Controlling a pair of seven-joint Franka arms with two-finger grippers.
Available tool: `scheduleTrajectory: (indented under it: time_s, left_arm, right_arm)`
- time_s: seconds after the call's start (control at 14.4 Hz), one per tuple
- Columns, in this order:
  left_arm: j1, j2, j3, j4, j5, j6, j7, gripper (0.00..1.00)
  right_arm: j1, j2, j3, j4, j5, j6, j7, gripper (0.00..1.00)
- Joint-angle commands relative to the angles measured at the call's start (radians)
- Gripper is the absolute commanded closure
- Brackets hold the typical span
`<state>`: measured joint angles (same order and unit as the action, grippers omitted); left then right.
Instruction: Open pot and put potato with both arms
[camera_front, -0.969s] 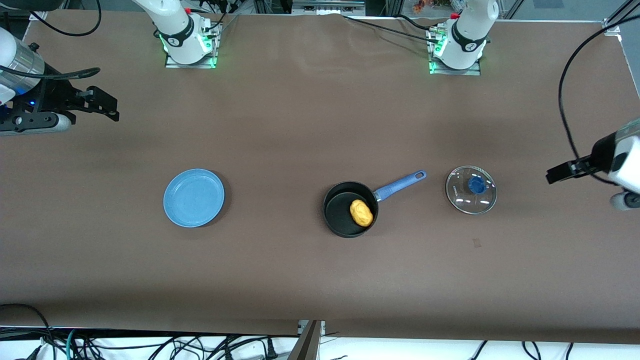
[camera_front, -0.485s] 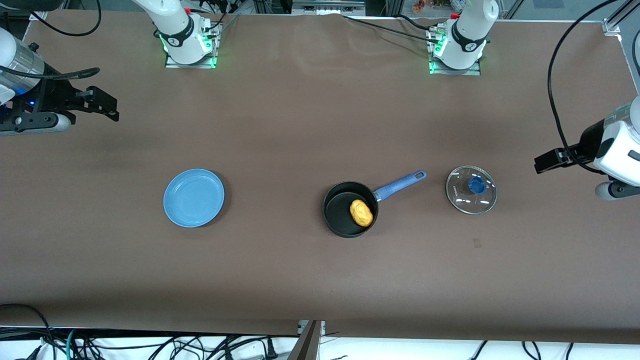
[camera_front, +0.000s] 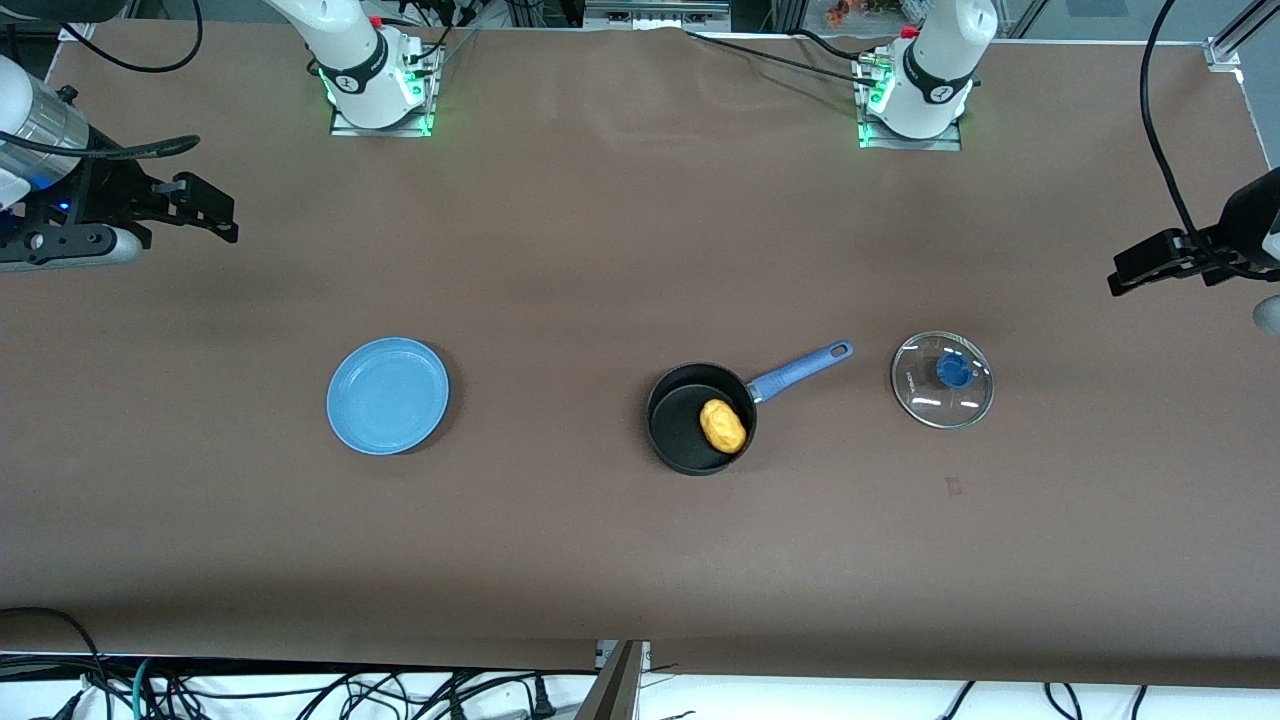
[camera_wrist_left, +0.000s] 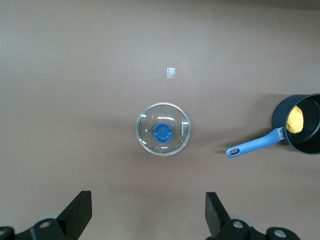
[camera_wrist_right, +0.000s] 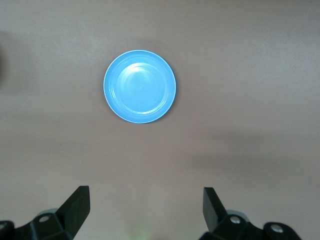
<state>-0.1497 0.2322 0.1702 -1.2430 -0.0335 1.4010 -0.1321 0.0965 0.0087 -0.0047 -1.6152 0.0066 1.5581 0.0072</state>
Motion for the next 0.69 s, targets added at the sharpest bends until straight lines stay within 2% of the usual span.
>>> scheduleTrajectory:
  time_s: [0.0, 0.14, 0.35, 0.62]
  left_arm:
    - [0.03, -0.065, -0.035, -0.163, -0.025, 0.135, -0.023, 0.0]
    - [0.035, -0.097, -0.054, -0.255, -0.02, 0.209, -0.035, 0.0]
    - [0.081, -0.108, -0.106, -0.292, -0.011, 0.257, -0.035, 0.0]
    - [0.085, -0.114, -0.11, -0.286, -0.011, 0.259, -0.038, 0.0]
  right_arm:
    - [-0.003, 0.008, 0.003, 0.021, -0.011, -0.013, 0.008, 0.0]
    - [-0.003, 0.008, 0.003, 0.021, -0.013, -0.013, 0.008, 0.0]
    - [-0.003, 0.008, 0.003, 0.023, -0.011, -0.013, 0.008, 0.0]
    - [-0.003, 0.008, 0.003, 0.023, -0.011, -0.012, 0.008, 0.0]
